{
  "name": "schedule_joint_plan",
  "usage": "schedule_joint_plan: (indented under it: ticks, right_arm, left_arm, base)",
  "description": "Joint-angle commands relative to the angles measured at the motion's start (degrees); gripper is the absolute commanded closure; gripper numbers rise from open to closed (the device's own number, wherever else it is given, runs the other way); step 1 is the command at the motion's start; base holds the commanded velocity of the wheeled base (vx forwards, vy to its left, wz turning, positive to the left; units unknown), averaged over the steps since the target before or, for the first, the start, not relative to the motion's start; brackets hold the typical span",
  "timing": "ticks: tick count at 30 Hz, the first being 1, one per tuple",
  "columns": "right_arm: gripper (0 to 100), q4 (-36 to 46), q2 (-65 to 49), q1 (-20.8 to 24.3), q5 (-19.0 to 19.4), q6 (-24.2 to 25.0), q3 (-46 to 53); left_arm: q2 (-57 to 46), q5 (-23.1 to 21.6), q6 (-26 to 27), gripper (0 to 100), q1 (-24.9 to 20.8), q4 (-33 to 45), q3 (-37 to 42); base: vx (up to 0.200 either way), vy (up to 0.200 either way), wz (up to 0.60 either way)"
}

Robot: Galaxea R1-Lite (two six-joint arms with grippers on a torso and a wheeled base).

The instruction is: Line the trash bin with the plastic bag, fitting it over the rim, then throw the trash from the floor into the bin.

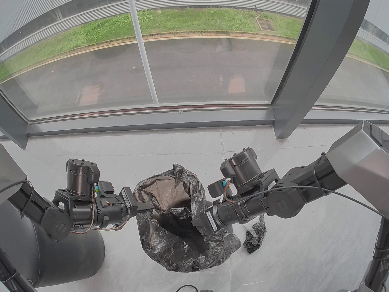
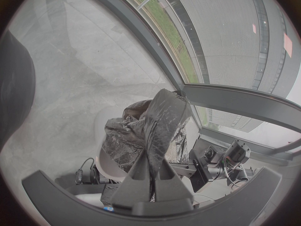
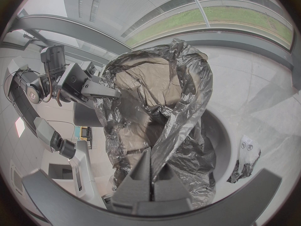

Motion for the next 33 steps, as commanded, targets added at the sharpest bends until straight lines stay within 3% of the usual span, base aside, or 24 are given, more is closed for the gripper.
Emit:
schedule_joint_plan:
  ticks: [1, 6, 8, 14, 24, 28, 33]
  right_arm:
    - [100, 0.3, 3.6, 1.1, -0.1, -0.2, -4.2]
    - [100, 0.2, 5.4, 1.8, -0.2, -0.9, -6.2]
    - [100, 0.0, 6.5, 1.8, -1.3, -2.0, -7.0]
    - [100, -0.2, 9.0, 1.8, -4.0, -2.7, -9.2]
    - [100, -0.3, 10.3, 0.6, -4.4, -4.3, -8.7]
    - [100, -0.4, 10.2, 0.2, -6.1, -4.4, -7.8]
    - [100, -1.6, 9.1, -0.1, -6.6, -4.6, -2.6]
  left_arm:
    - [-0.8, -0.1, 2.1, 100, 2.3, 0.1, 0.0]
    - [-1.0, -1.8, 4.9, 100, 3.8, 0.3, 0.1]
    - [-0.8, -3.8, 6.0, 100, 4.9, 0.3, 0.1]
    - [-0.1, -4.0, 8.8, 100, 5.8, 0.2, -0.1]
    - [3.1, -4.3, 9.8, 100, 5.3, -0.2, -0.1]
    - [3.5, -4.7, 9.8, 100, 4.8, -0.3, 0.1]
    - [3.9, -6.4, 9.7, 100, 2.5, 0.0, 1.5]
  base:
    - [0.000, 0.000, 0.00]
    - [0.000, 0.000, 0.00]
    - [0.000, 0.000, 0.00]
    - [0.000, 0.000, 0.00]
    - [0.000, 0.000, 0.00]
    - [0.000, 0.000, 0.00]
    - [0.000, 0.000, 0.00]
